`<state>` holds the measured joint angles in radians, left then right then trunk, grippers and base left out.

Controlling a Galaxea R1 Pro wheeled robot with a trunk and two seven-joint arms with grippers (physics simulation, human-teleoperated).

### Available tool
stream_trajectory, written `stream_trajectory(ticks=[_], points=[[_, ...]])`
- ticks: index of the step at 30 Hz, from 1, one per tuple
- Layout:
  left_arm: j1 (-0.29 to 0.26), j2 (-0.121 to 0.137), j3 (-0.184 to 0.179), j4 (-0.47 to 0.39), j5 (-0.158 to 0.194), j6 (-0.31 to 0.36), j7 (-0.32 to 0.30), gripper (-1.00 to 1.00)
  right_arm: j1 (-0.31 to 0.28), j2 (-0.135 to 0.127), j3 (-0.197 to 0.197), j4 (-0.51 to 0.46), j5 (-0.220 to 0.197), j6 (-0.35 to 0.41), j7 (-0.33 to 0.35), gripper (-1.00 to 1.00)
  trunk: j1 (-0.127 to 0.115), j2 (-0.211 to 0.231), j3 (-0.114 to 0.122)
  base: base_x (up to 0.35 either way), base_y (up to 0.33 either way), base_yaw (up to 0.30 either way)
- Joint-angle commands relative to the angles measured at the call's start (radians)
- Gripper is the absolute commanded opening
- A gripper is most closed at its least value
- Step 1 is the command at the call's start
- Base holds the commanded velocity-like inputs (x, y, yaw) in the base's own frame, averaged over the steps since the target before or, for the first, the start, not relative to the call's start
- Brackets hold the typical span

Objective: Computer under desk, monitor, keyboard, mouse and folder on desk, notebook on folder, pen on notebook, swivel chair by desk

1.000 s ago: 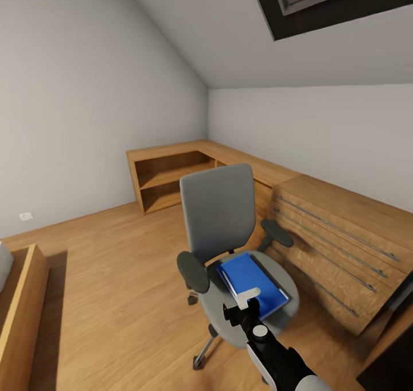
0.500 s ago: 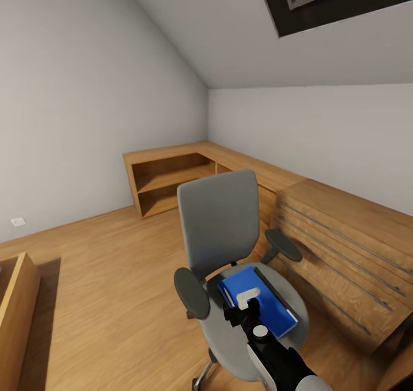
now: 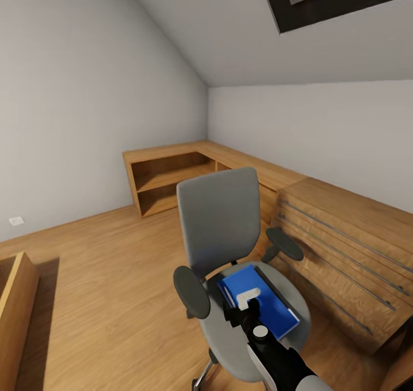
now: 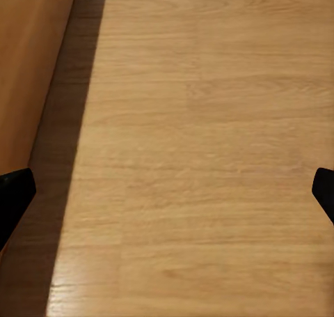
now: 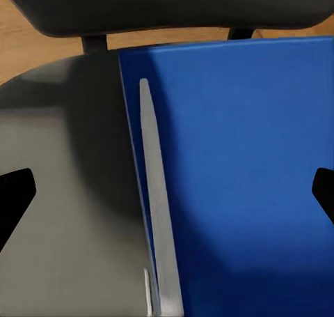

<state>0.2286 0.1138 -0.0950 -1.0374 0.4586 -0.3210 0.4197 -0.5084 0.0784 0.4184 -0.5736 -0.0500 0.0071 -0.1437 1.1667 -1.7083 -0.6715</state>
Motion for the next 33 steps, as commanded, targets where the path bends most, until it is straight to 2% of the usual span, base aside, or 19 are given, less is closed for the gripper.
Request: stream_trajectory(ticks=[1, 28, 33], points=[[0.000, 0.001, -0.005, -0.001, 0.009, -0.006, 0.005, 1.00, -0.001, -0.001, 0.007, 0.002, -0.005, 0.001, -0.008, 1.00, 0.004, -0.008, -0.004, 0.000, 0.000, 0.000], [0.000, 0.001, -0.005, -0.001, 0.009, -0.006, 0.005, 1.00, -0.001, 0.000, 0.003, 0.028, -0.006, 0.008, -0.008, 1.00, 0.107, -0.197, -0.089, 0.000, 0.000, 0.000], [0.000, 0.001, -0.005, -0.001, 0.009, -0.006, 0.005, 1.00, -0.001, -0.001, 0.001, 0.040, -0.007, 0.008, -0.010, 1.00, 0.107, -0.197, -0.089, 0.000, 0.000, 0.000]])
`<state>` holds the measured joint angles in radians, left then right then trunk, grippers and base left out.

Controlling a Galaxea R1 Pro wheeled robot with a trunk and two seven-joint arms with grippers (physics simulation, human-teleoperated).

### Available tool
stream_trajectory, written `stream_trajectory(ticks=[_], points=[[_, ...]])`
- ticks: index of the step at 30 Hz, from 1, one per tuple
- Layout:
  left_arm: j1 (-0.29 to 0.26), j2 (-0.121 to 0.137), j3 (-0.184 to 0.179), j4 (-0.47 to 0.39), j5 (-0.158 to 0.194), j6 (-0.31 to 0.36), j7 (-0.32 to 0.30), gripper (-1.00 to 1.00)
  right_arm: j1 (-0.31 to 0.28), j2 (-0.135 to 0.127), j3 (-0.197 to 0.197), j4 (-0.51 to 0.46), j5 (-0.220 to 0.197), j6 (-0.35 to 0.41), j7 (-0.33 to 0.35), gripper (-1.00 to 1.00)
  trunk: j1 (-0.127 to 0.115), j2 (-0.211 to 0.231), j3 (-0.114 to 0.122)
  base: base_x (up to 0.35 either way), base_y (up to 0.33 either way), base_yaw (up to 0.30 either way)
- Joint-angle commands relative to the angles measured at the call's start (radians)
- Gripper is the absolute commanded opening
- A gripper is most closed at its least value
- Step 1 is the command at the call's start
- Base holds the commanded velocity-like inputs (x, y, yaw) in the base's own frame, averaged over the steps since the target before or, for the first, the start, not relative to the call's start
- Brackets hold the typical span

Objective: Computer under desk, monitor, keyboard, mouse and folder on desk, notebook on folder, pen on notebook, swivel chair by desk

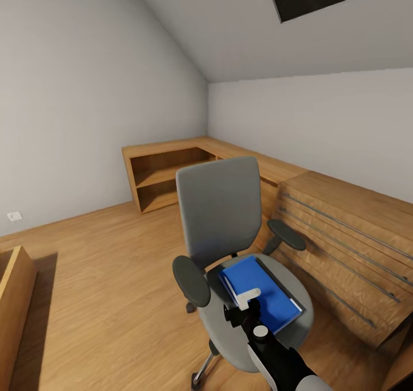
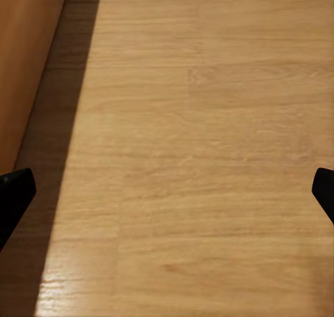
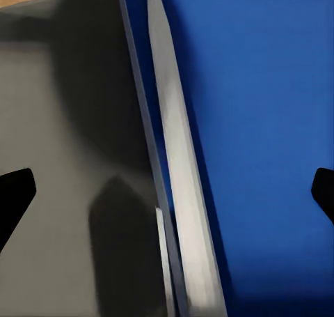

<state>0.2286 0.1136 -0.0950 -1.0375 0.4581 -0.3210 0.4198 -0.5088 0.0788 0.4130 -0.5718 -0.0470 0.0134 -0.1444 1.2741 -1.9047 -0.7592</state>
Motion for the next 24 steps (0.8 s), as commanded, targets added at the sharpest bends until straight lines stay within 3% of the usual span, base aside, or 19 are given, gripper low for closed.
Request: stream_trajectory(ticks=[1, 9, 10, 24], points=[[0.000, 0.001, -0.005, -0.001, 0.009, -0.006, 0.005, 1.00, 0.000, -0.001, 0.006, 0.039, -0.010, 0.002, -0.009, 1.00, 0.000, 0.000, -0.001, 0.000, 0.000, 0.000], [0.000, 0.001, -0.005, -0.001, 0.009, -0.006, 0.005, 1.00, 0.000, -0.002, 0.006, 0.040, -0.010, 0.002, -0.010, 1.00, 0.000, 0.000, -0.001, 0.000, 0.000, 0.000], [0.000, 0.001, -0.005, -0.001, 0.009, -0.006, 0.005, 1.00, 0.000, -0.002, 0.006, 0.040, -0.010, 0.002, -0.010, -1.00, 0.000, 0.000, -0.001, 0.000, 0.000, 0.000], [0.000, 0.001, -0.005, -0.001, 0.009, -0.006, 0.005, 1.00, 0.000, -0.002, 0.006, 0.040, -0.009, 0.003, -0.012, -1.00, 0.000, 0.000, -0.001, 0.000, 0.000, 0.000]])
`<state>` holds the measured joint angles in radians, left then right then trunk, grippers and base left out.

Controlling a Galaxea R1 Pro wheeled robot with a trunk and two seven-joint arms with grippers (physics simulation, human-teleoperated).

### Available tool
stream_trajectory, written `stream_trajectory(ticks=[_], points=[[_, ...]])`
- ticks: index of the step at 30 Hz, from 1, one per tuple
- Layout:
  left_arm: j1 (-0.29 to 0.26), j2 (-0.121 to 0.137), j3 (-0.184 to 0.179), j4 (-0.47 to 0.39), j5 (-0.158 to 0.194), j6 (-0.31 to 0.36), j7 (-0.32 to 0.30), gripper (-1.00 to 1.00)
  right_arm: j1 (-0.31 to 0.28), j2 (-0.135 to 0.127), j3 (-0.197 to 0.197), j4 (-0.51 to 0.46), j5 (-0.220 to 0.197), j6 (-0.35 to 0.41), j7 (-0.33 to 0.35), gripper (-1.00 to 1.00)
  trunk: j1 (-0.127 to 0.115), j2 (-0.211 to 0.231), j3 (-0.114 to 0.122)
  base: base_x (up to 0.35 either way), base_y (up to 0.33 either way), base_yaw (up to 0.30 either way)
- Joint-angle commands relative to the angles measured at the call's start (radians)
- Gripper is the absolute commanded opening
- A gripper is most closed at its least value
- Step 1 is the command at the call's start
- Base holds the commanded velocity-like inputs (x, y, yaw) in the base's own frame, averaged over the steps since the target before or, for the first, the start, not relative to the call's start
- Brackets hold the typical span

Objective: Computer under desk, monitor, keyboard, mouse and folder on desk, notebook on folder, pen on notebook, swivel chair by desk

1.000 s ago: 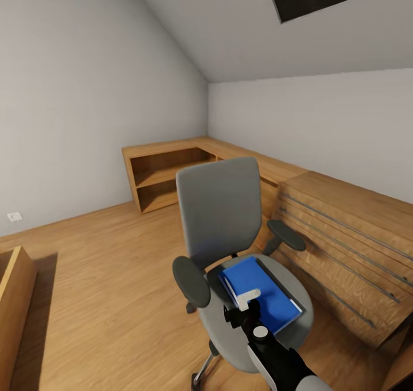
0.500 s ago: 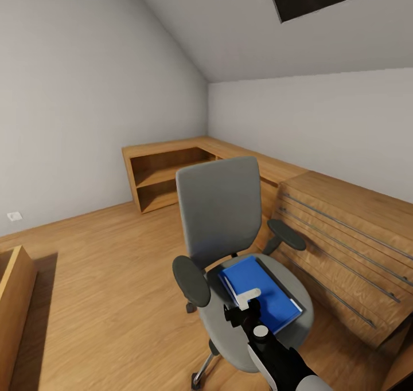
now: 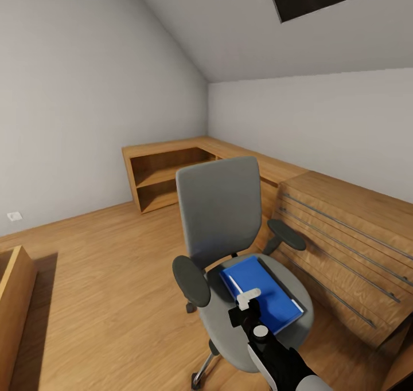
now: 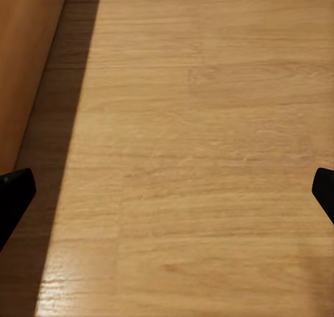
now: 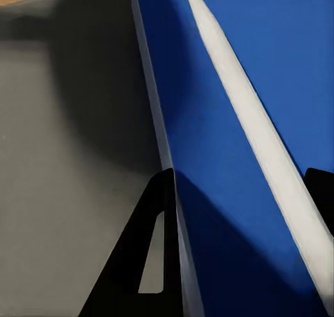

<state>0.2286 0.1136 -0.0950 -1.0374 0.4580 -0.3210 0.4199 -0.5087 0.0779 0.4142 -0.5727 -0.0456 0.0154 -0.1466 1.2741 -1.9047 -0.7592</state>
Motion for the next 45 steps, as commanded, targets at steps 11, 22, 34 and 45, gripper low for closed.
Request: stream_trajectory(ticks=[11, 22, 34, 45], points=[[0.000, 0.001, -0.005, 0.000, 0.008, -0.006, 0.005, 1.00, -0.001, -0.001, 0.005, 0.039, -0.011, 0.008, -0.012, -1.00, 0.000, 0.000, -0.001, 0.000, 0.000, 0.000], [0.000, 0.001, -0.005, 0.003, 0.009, -0.006, 0.005, 1.00, -0.001, -0.003, 0.005, 0.034, -0.015, 0.043, -0.006, -1.00, 0.000, 0.000, -0.001, 0.000, 0.000, 0.000], [0.000, 0.001, -0.006, 0.004, 0.010, -0.006, 0.005, 1.00, -0.001, -0.004, 0.002, 0.033, -0.016, 0.046, 0.054, -1.00, 0.000, 0.000, -0.001, 0.000, 0.000, 0.000], [0.000, 0.000, -0.006, 0.004, 0.010, -0.006, 0.005, 1.00, -0.001, -0.013, 0.001, 0.033, -0.016, 0.046, 0.064, -1.00, 0.000, 0.000, -0.001, 0.000, 0.000, 0.000]])
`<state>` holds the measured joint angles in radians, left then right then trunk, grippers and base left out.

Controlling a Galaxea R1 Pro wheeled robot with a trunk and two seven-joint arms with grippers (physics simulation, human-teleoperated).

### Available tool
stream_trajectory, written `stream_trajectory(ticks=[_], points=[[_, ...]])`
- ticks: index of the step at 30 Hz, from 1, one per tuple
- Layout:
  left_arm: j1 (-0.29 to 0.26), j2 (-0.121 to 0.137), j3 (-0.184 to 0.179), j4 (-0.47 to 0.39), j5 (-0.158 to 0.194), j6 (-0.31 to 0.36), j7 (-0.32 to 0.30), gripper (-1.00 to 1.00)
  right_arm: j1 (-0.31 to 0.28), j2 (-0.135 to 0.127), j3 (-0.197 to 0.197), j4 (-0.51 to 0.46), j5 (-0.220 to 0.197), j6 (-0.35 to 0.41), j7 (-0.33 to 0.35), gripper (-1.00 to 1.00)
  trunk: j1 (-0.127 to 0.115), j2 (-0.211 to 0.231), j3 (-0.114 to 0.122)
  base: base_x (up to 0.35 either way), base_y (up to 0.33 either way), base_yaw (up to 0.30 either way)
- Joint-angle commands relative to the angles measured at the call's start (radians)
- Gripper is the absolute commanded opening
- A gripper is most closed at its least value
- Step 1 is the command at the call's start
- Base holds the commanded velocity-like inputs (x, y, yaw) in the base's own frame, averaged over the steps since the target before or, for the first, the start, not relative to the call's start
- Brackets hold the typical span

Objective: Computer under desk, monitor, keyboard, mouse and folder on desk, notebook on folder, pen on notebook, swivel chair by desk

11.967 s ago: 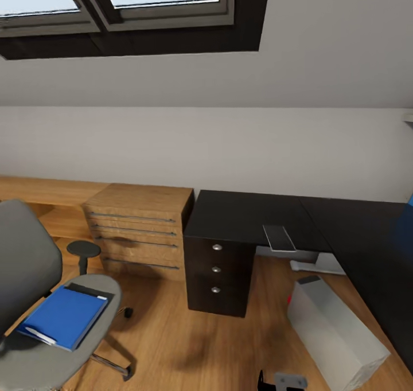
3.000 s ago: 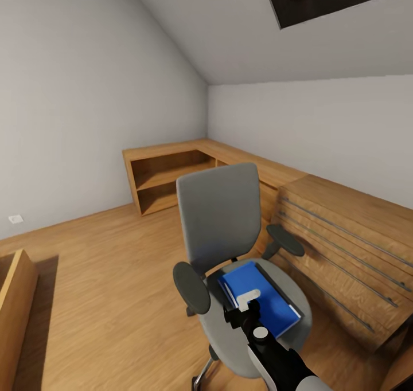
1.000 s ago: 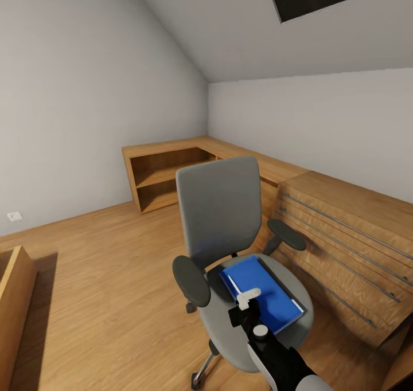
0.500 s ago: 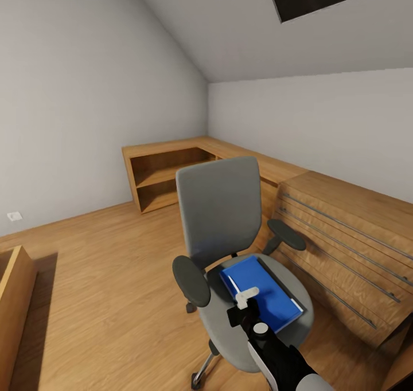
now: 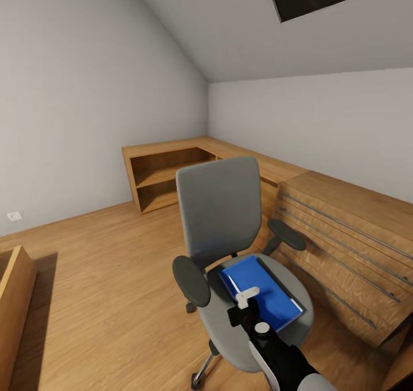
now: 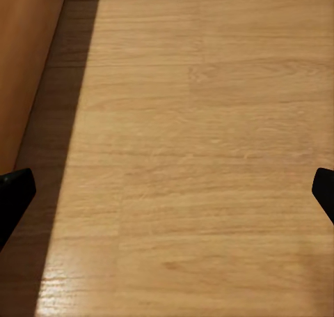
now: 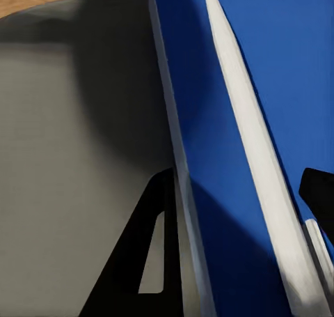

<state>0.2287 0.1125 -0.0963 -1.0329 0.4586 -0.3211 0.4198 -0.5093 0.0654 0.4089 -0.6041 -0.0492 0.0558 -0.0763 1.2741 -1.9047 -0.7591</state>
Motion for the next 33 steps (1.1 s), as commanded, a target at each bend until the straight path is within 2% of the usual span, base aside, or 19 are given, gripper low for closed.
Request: stream_trajectory(ticks=[1, 15, 21, 33], points=[[0.000, 0.001, -0.005, -0.001, 0.009, -0.006, 0.005, 1.00, 0.000, -0.003, 0.006, 0.064, -0.012, 0.006, -0.001, -1.00, 0.000, 0.000, -0.001, 0.000, 0.000, 0.000], [0.000, 0.001, -0.005, -0.001, 0.009, -0.006, 0.005, 1.00, 0.000, -0.013, -0.007, 0.063, -0.012, 0.006, 0.016, -1.00, 0.000, 0.000, -0.001, 0.000, 0.000, 0.000], [0.000, 0.001, -0.005, -0.001, 0.009, -0.006, 0.005, 1.00, 0.000, -0.015, -0.008, 0.063, -0.012, 0.006, 0.045, -1.00, 0.000, 0.000, -0.001, 0.000, 0.000, 0.000], [0.000, 0.001, -0.005, -0.001, 0.009, -0.006, 0.005, 1.00, 0.000, -0.019, -0.009, 0.063, -0.012, 0.006, 0.047, -1.00, 0.000, 0.000, -0.001, 0.000, 0.000, 0.000]])
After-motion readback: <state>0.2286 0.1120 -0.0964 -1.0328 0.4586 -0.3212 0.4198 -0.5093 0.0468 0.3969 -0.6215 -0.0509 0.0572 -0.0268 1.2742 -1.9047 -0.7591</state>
